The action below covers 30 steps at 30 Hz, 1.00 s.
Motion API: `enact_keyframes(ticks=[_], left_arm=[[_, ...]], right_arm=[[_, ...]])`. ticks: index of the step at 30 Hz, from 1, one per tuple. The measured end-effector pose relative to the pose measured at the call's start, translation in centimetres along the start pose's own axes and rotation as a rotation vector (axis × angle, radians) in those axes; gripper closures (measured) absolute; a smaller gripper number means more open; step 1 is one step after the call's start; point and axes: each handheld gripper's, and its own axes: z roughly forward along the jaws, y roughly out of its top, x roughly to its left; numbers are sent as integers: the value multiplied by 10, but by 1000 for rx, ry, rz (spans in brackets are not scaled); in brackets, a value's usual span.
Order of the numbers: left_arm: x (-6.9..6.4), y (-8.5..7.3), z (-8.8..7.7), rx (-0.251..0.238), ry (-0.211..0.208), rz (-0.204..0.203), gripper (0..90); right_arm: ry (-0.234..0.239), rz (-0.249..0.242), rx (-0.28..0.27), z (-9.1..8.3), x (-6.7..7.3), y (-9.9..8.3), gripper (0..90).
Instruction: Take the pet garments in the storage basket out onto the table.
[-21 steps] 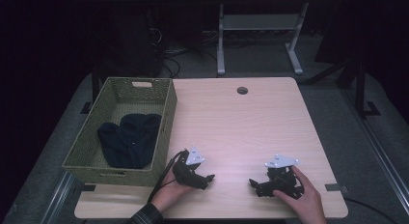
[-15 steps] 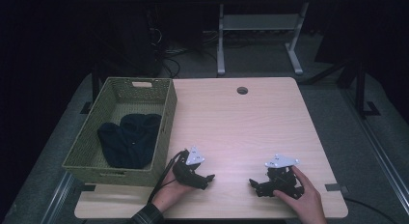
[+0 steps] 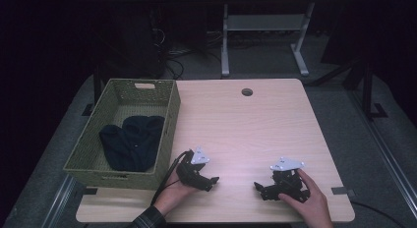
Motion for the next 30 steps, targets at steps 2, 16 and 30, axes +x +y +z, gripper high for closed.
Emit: enact_keyframes(ticks=[2, 16, 30], left_arm=[[0, 1, -1, -2, -4, 1, 134], [0, 12, -5, 11, -30, 3, 139], [4, 26, -17, -1, -26, 13, 141]], right_arm=[[0, 0, 0, 0, 0, 0, 0], [0, 0, 0, 0, 0, 0, 0], [0, 1, 0, 0, 0, 0, 0]])
